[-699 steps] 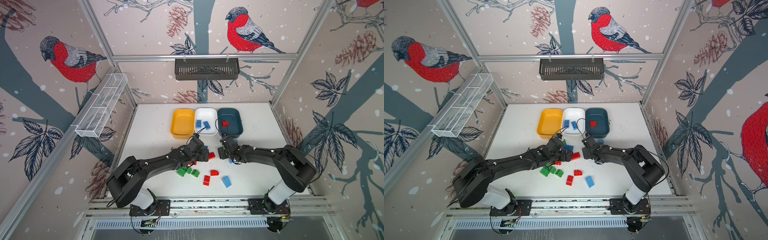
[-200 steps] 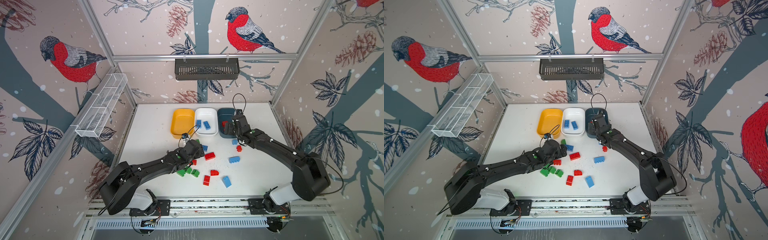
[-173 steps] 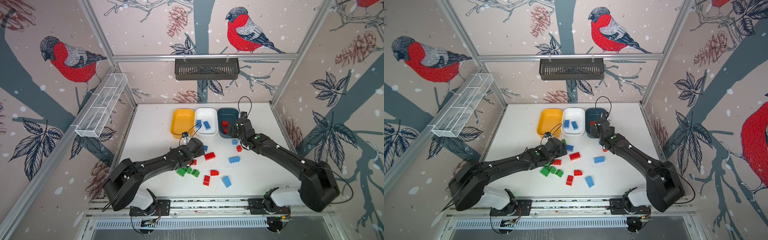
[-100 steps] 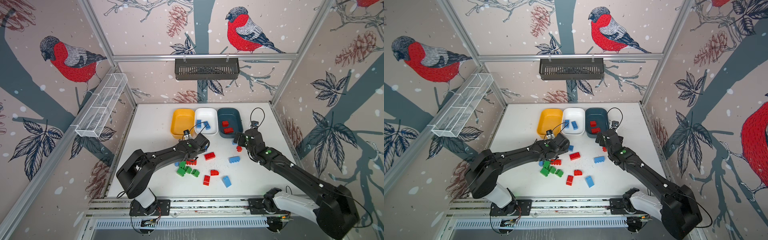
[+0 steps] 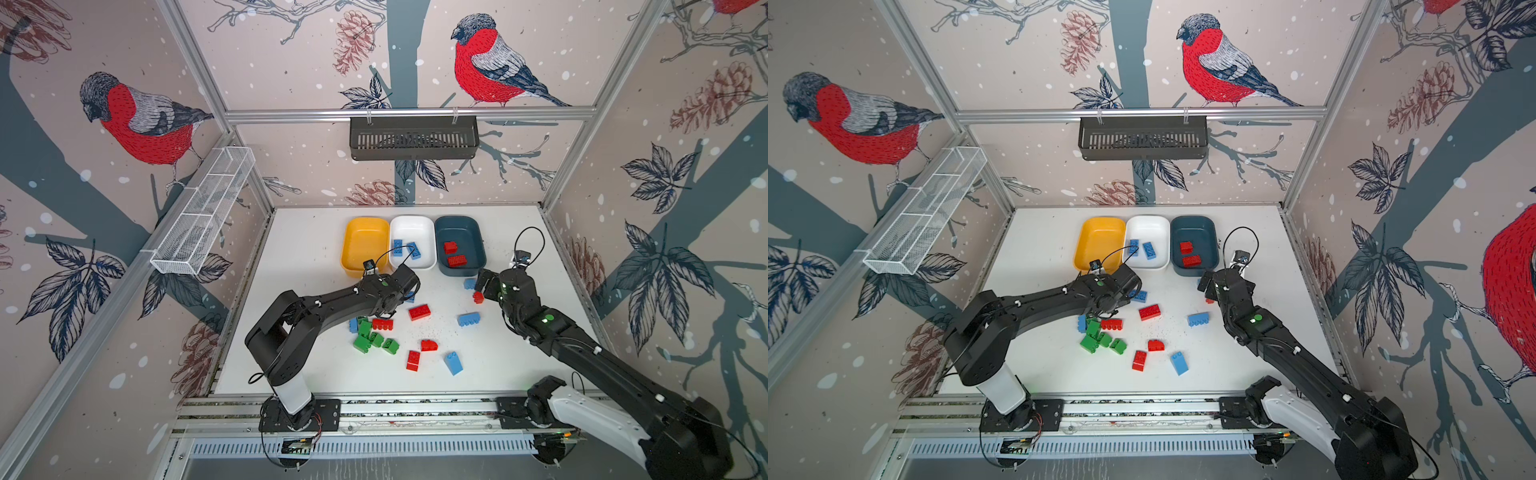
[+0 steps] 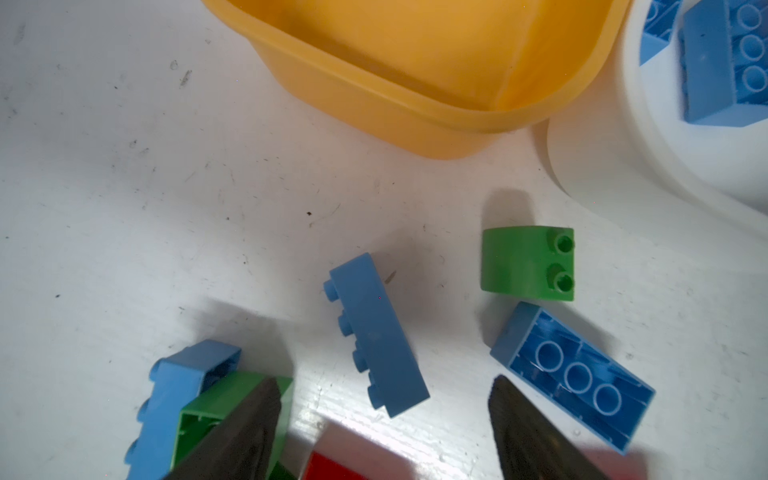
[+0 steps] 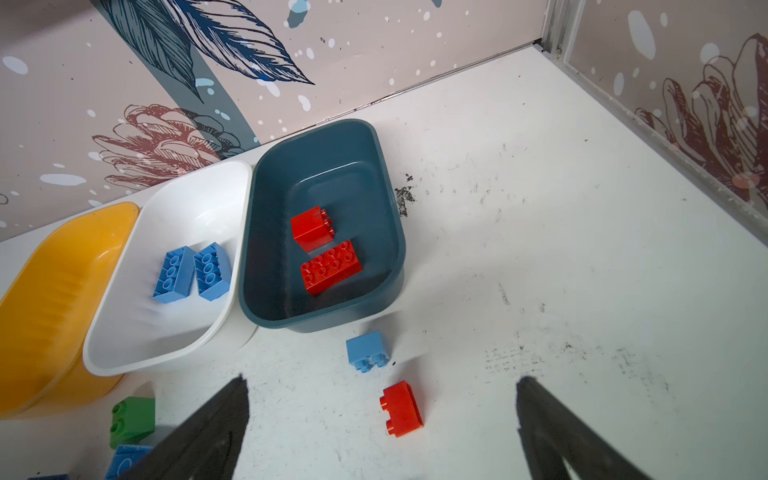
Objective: Sort the legos into containers by color
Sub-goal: 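Grasp a long light blue brick with the left gripper while the right withdraws, then carry the long light blue brick into the white tub and release it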
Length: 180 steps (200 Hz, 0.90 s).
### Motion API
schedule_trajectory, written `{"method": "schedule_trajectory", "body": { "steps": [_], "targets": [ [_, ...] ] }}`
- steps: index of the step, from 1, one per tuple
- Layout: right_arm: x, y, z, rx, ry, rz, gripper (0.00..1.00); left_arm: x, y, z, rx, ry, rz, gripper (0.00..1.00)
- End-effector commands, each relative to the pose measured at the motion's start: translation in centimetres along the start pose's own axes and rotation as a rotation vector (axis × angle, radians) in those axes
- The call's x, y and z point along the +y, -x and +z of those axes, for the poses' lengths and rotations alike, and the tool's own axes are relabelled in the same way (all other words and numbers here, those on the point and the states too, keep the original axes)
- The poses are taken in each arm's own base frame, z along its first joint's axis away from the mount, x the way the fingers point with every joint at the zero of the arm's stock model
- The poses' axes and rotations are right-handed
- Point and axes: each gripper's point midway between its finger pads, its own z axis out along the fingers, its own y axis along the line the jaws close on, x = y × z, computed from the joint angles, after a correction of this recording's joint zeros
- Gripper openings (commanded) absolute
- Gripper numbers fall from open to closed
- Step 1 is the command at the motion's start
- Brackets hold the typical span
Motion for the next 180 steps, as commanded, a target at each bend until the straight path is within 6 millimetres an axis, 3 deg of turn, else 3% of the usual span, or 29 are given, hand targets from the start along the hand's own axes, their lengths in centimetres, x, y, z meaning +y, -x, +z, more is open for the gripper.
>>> {"method": "schedule_trajectory", "body": {
  "steps": [1, 34, 107, 180],
  "targets": [
    [-0.5, 0.6, -0.3, -0.034, -0.023, 0.019, 1.00, 0.5, 0.3, 0.6, -0.001, 0.027, -0.012, 0.70],
    [-0.5, 0.6, -0.4, -0.037, -0.016, 0.021, 1.00, 0.2, 0.4, 2.0, 0.015, 0.014, -0.022, 0.56],
    [-0.8, 0.0, -0.4, -0.016, -0.029, 0.013, 0.99, -0.5, -1.6, 4.3, 0.087, 0.001, 0.018, 0.35],
    [-1.4, -0.2, -0.5, -0.015, -0.052, 0.001, 1.00, 0.1, -0.5, 1.9, 0.033, -0.052, 0.003, 0.21]
  ]
}}
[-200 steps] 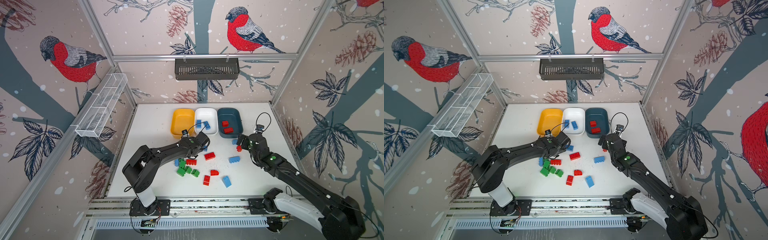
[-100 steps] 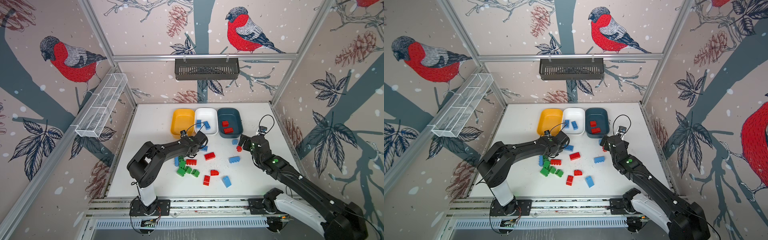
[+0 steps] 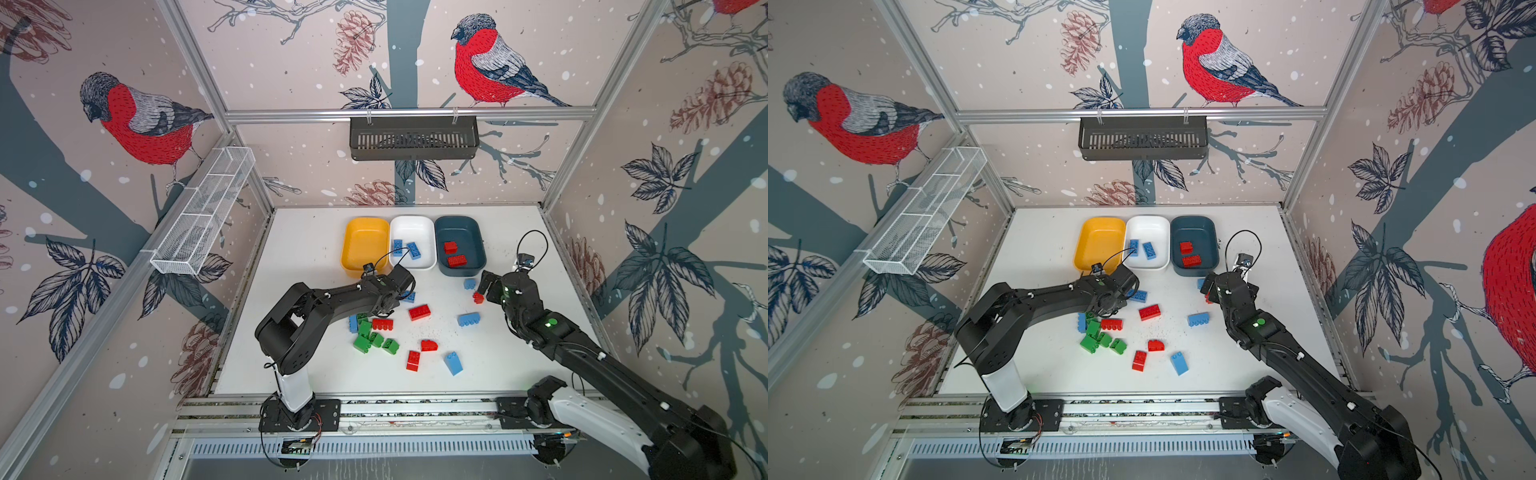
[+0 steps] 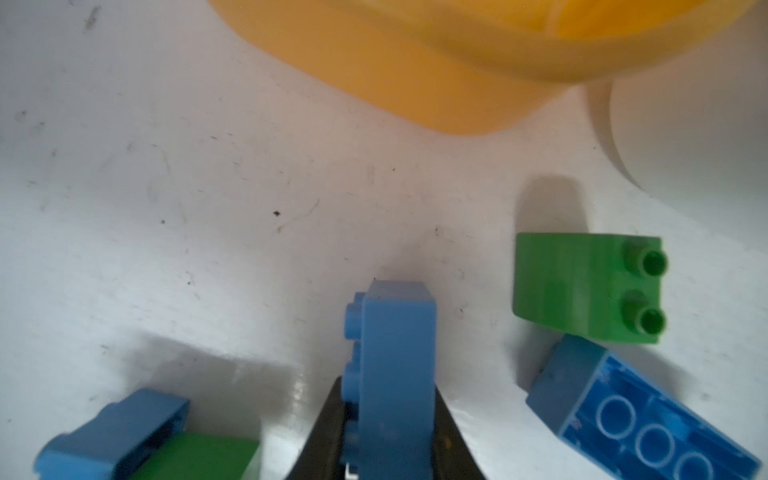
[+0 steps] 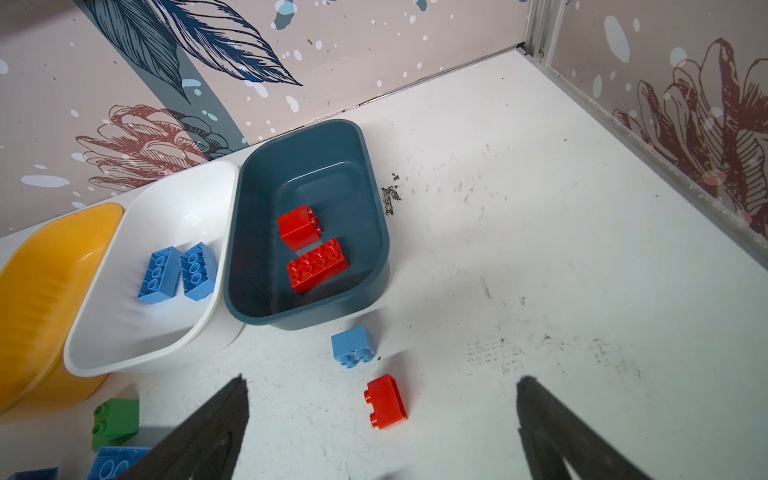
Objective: Sort the legos into containers by color
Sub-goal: 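Carry the long light blue brick into the white tub and release it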
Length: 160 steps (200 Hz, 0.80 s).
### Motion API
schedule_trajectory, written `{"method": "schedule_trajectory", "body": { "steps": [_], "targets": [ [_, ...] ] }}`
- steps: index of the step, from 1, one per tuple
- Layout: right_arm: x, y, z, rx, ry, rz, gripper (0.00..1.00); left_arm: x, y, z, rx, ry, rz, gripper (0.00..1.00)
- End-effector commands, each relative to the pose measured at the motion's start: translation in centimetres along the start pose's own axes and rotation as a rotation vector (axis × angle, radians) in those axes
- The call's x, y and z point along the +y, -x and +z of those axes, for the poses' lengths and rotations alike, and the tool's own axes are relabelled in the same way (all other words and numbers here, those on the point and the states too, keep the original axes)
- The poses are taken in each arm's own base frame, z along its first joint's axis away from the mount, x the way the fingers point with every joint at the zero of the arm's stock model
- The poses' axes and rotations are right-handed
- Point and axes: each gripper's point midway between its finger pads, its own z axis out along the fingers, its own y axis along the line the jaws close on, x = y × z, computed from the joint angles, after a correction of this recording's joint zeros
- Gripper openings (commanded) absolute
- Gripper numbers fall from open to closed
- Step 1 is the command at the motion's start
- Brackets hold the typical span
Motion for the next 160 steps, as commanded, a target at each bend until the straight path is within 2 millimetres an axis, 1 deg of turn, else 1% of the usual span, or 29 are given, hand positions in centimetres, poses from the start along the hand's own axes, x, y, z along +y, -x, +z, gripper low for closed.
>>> {"method": "schedule_trajectory", "body": {
  "steps": [1, 23, 39, 56, 75, 90, 104, 116, 120, 140, 160],
  "targets": [
    [-0.5, 0.1, -0.1, -0.013, -0.025, 0.008, 1.00, 0.2, 0.6, -1.1, -0.031, -0.019, -0.002, 0.21],
    [-0.5, 0.3, -0.2, -0.018, -0.024, 0.005, 1.00, 0.2, 1.6, -2.7, -0.080, -0.041, -0.011, 0.19],
    [-0.5, 0.3, -0.3, -0.019, -0.023, 0.005, 1.00, -0.4, 2.8, -4.0, -0.117, -0.075, -0.014, 0.19],
    [-0.8, 0.2, -0.4, -0.017, -0.026, 0.011, 1.00, -2.0, 4.1, -5.1, -0.154, -0.126, 0.002, 0.19],
    [-0.9, 0.0, -0.6, -0.021, -0.020, 0.017, 1.00, -4.4, 5.9, -6.2, -0.193, -0.178, 0.035, 0.19],
    [-1.0, -0.1, -0.7, -0.029, -0.014, 0.024, 1.00, -6.7, 7.0, -6.4, -0.216, -0.220, 0.072, 0.19],
    [-0.9, 0.0, -0.9, -0.038, -0.001, 0.034, 1.00, -8.6, 7.8, -6.2, -0.227, -0.243, 0.101, 0.19],
    [-0.9, 0.1, -1.0, -0.039, 0.009, 0.039, 0.99, -10.2, 8.3, -5.7, -0.223, -0.254, 0.129, 0.19],
    [-0.8, 0.1, -1.1, -0.040, 0.013, 0.040, 0.99, -10.9, 8.7, -5.8, -0.227, -0.266, 0.135, 0.19],
    [-0.6, -0.1, -1.1, -0.032, 0.031, 0.046, 0.99, -13.4, 9.7, -5.0, -0.231, -0.285, 0.167, 0.19],
    [-0.4, -0.2, -1.0, -0.023, 0.037, 0.052, 1.00, -15.3, 10.5, -3.9, -0.233, -0.297, 0.192, 0.19]
  ]
}}
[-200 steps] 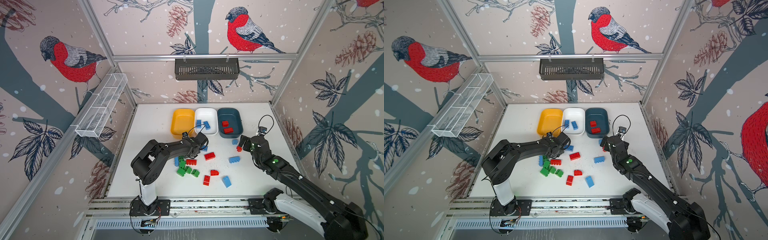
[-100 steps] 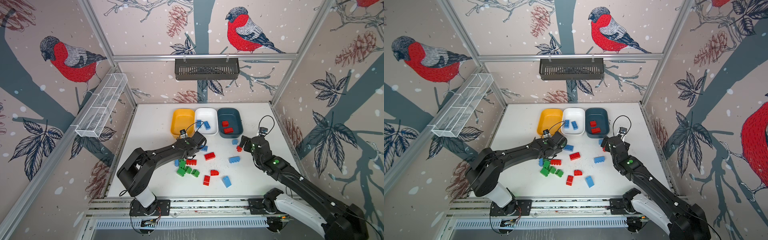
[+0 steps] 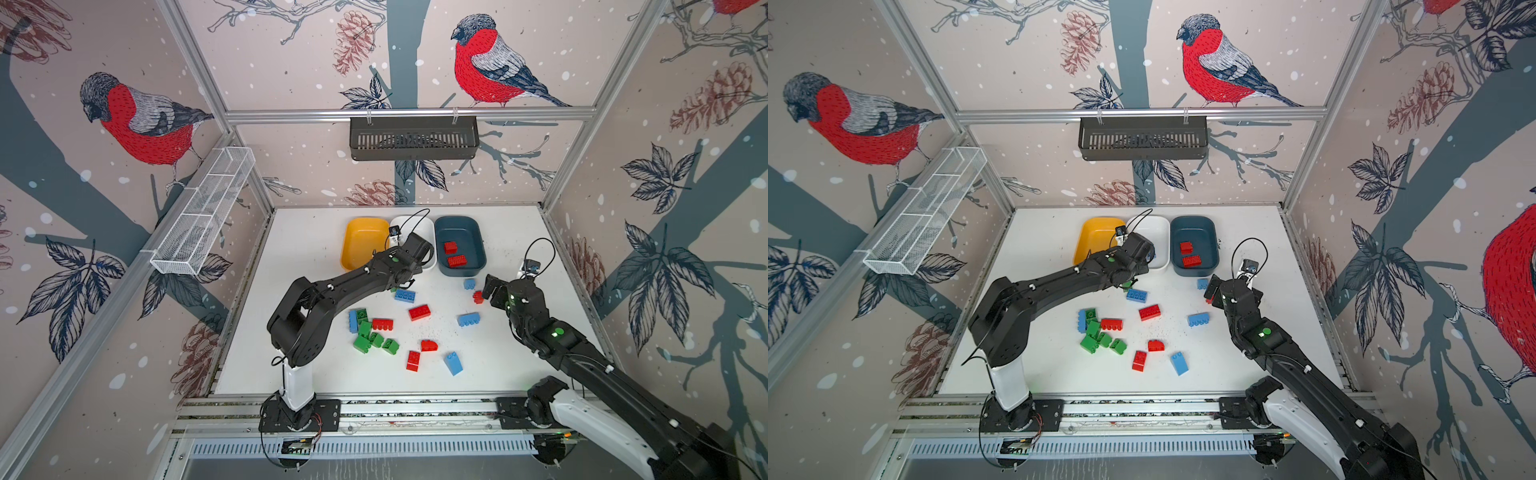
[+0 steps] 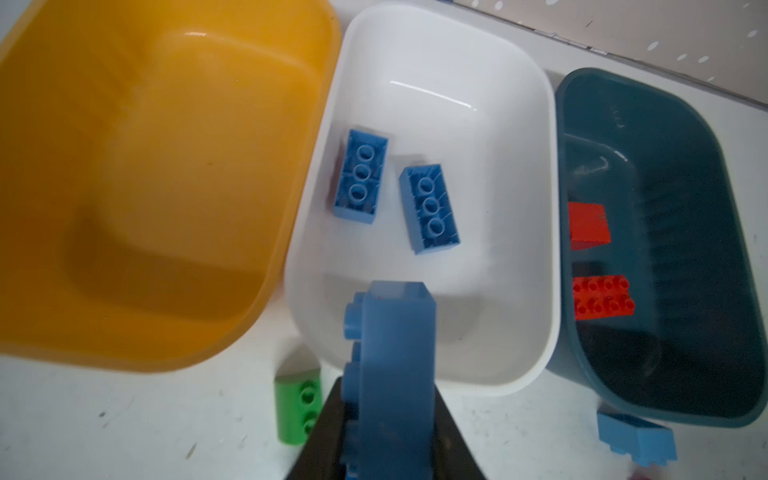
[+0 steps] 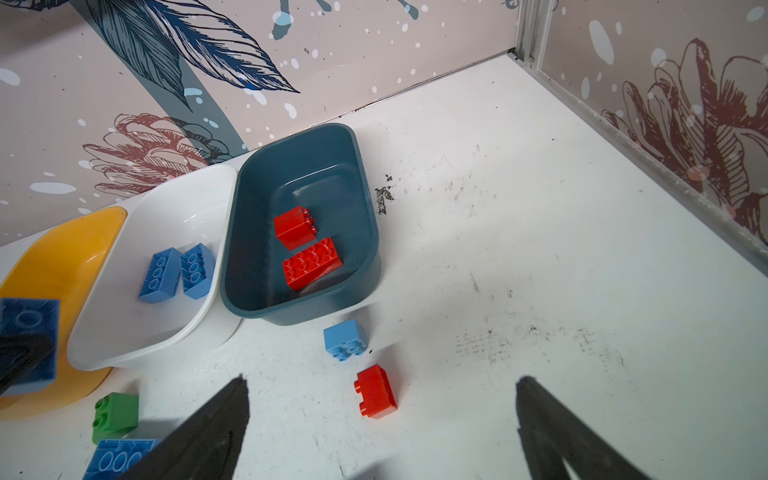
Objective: Sort the legos into containers by color
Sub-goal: 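Carry the long light blue brick into the white tub and release it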
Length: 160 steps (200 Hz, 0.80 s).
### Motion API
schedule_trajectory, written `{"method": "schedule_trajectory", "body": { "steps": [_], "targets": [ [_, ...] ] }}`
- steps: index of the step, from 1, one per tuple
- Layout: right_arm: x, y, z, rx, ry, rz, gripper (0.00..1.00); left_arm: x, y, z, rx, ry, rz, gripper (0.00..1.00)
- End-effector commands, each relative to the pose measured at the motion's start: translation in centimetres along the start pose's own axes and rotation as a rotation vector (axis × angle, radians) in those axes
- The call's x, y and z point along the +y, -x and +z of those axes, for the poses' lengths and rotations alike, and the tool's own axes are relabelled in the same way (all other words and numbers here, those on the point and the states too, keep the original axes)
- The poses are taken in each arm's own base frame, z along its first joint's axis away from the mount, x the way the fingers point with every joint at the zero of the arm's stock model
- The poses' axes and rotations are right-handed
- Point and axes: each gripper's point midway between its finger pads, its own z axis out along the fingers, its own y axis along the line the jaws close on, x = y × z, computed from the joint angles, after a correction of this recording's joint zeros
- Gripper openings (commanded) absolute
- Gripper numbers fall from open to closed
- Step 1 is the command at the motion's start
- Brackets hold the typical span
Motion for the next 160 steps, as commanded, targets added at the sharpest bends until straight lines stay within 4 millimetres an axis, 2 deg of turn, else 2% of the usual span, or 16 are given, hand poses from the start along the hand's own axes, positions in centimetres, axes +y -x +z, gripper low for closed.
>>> {"method": "schedule_trajectory", "body": {
  "steps": [1, 55, 103, 129, 160],
  "targets": [
    [0.4, 0.2, 0.1, -0.005, 0.023, 0.035, 0.99, -1.9, 1.0, 1.6, -0.008, -0.038, 0.061, 0.19],
    [0.8, 0.3, 0.1, 0.010, 0.028, 0.050, 1.00, -4.4, 1.6, 6.3, 0.035, -0.071, 0.110, 0.20],
    [0.7, -0.4, 0.1, 0.038, 0.029, 0.042, 0.99, -6.4, 2.3, 8.7, 0.043, -0.141, 0.155, 0.25],
    [0.8, -0.9, 0.2, 0.060, 0.040, 0.028, 1.00, -6.7, 2.4, 9.0, 0.064, -0.176, 0.146, 0.37],
    [1.0, -2.1, 0.7, 0.099, 0.056, 0.009, 0.99, -7.8, 2.5, 7.7, 0.079, -0.261, 0.159, 0.51]
  ]
}}
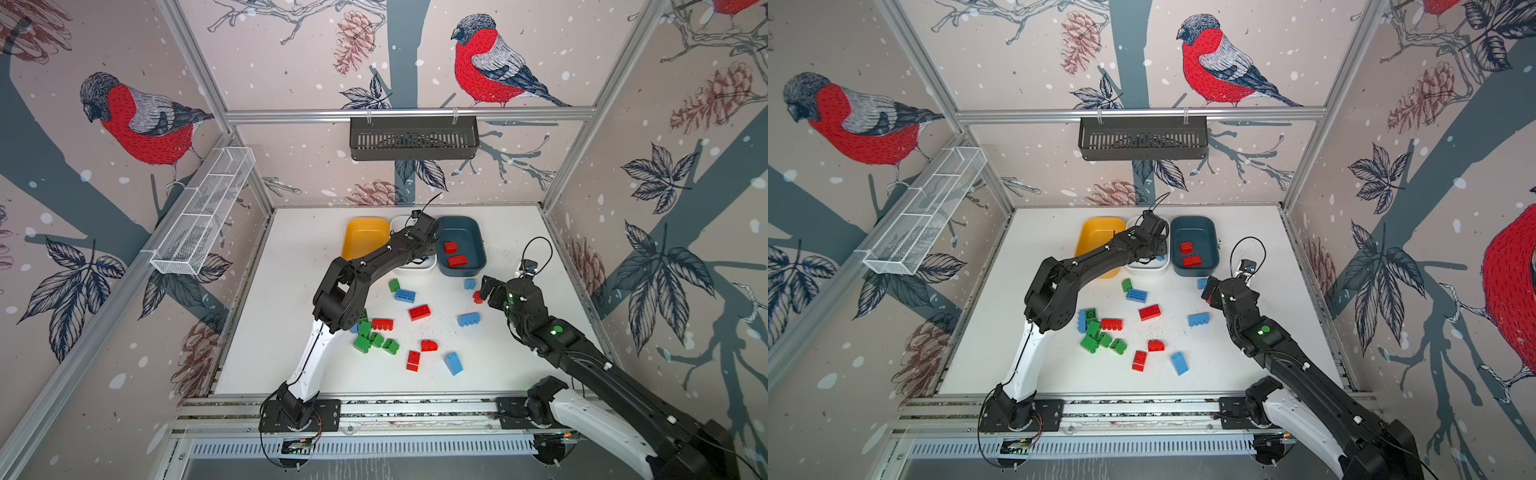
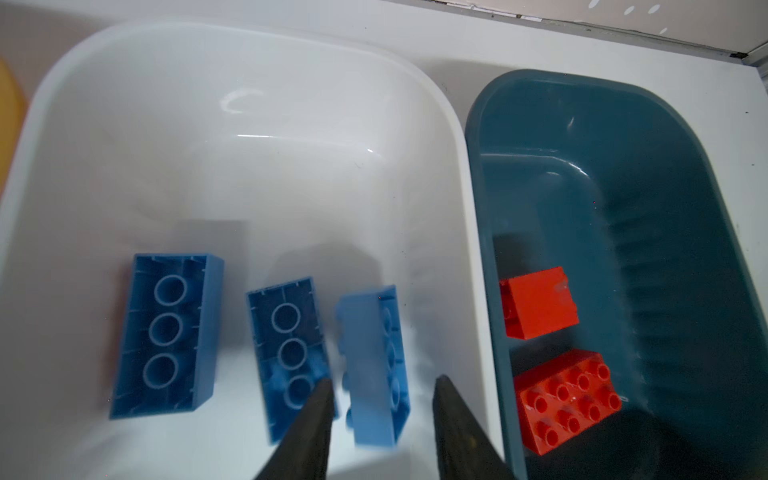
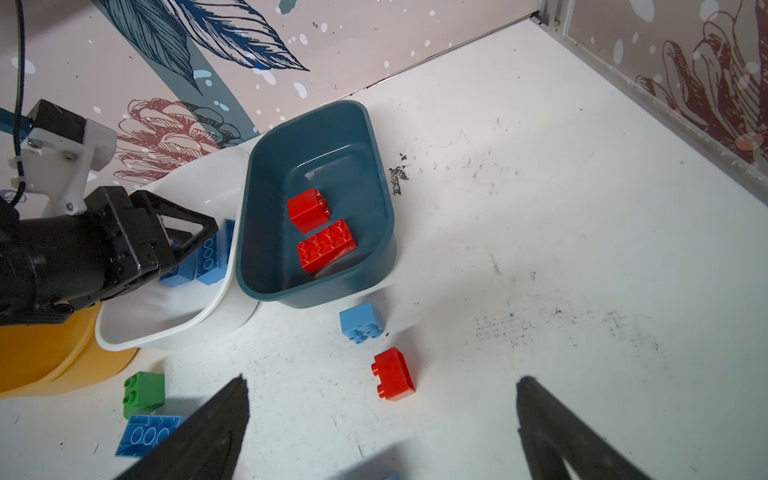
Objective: Sort the legos into containers by color
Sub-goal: 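Carry the long light blue brick into the white tub and release it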
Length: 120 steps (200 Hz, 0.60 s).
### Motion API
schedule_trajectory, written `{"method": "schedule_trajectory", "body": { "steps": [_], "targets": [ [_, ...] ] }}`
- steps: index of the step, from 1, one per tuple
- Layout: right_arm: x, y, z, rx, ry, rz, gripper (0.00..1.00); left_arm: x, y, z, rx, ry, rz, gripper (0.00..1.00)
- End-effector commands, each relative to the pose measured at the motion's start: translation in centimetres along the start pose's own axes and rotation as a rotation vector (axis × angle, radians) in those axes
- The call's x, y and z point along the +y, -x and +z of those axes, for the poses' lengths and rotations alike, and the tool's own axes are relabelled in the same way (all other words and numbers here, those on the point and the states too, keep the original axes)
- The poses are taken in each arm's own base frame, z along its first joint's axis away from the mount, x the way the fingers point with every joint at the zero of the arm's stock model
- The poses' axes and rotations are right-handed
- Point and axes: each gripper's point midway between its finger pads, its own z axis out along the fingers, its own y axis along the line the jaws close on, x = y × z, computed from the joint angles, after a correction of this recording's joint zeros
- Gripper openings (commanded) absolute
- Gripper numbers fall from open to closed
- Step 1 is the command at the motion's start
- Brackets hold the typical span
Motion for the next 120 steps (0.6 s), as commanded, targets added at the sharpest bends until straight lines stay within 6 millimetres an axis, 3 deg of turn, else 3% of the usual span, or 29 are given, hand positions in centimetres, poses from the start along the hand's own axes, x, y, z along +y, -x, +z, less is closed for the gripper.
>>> {"method": "schedule_trajectory", "body": {
  "steps": [1, 66, 101, 120],
  "targets": [
    [0.3, -0.9, 0.4, 0.035, 0.018, -0.019, 0.99, -1.8, 0.5, -1.1, 0.000, -0.104, 0.022, 0.52],
    [0.8, -3.1, 2.1, 0.129, 0.035, -0.039, 1.00, -3.2, 1.9, -5.6, -0.073, -0.226, 0.003, 0.80],
    [1.1, -3.7, 2.6, 0.173, 0.027, -0.022, 1.00, -2.0, 0.9, -7.7, -0.093, -0.191, -0.027, 0.97],
    [1.3, -3.8, 2.8, 0.178, 0.030, -0.014, 1.00, -1.0, -0.3, -8.6, -0.086, -0.146, -0.038, 0.97]
  ]
}}
